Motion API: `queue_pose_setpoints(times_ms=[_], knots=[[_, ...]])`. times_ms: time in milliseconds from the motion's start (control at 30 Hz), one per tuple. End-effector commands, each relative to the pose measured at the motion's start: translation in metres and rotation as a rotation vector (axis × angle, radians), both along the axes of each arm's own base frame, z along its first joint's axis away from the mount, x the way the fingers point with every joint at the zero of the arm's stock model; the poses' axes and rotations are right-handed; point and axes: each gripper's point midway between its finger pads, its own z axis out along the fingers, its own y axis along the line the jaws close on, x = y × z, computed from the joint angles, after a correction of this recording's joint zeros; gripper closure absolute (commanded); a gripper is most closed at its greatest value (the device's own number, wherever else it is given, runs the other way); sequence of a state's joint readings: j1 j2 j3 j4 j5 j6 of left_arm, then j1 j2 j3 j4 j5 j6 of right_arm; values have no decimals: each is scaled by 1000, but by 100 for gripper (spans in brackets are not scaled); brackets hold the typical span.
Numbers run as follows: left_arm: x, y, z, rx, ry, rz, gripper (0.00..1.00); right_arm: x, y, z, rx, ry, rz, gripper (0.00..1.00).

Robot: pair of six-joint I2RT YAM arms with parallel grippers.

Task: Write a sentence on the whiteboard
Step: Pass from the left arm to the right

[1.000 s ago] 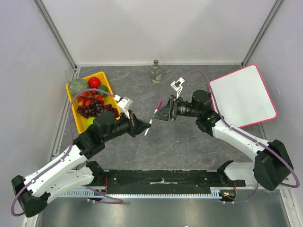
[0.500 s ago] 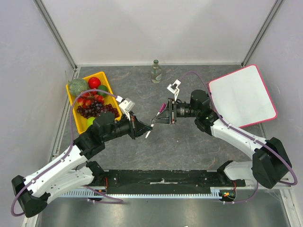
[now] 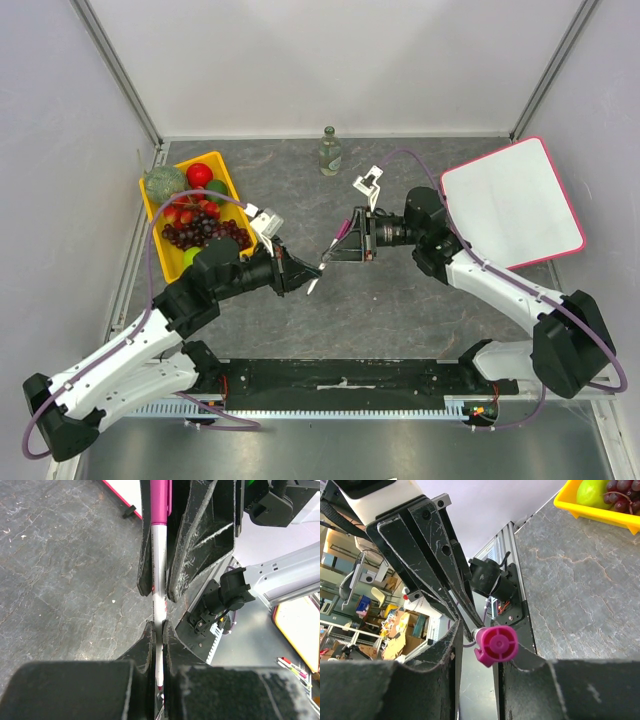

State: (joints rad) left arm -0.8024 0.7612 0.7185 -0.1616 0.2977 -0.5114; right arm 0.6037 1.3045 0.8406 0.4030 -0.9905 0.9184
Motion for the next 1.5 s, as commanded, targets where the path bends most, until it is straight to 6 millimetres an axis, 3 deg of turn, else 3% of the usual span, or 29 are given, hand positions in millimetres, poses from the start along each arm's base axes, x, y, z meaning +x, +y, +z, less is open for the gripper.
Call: queue_pose_setpoints(times_ms=[0, 367, 800, 867, 1033, 1167, 1233, 1367, 1467], knots=[[-4, 4, 12, -41, -30, 2, 98, 3, -6, 30, 64, -59, 18, 66], [-6, 3, 11, -45, -34, -13, 98, 0, -10, 34, 77, -58, 54, 67], [-6, -1, 13, -62, -34, -29, 98, -11, 1, 19, 58, -19, 122, 63], [-6, -1, 11, -58, -33, -28, 98, -12, 2, 16, 54, -14, 127, 69], [-6, 1, 10, -55, -30, -20, 98, -12, 2, 12, 40, -17, 120, 100], [-4, 5, 8, -42, -22, 7, 96, -7, 2, 8, 15, -19, 89, 100], [-2, 7, 7, -34, -19, 24, 82, -1, 2, 3, -18, -22, 56, 100], [1, 12, 11, -22, -24, 51, 34, 21, -3, -8, -99, -53, -71, 100], [4, 14, 10, 0, -24, 70, 17, 43, -19, -12, -130, -47, -202, 100]])
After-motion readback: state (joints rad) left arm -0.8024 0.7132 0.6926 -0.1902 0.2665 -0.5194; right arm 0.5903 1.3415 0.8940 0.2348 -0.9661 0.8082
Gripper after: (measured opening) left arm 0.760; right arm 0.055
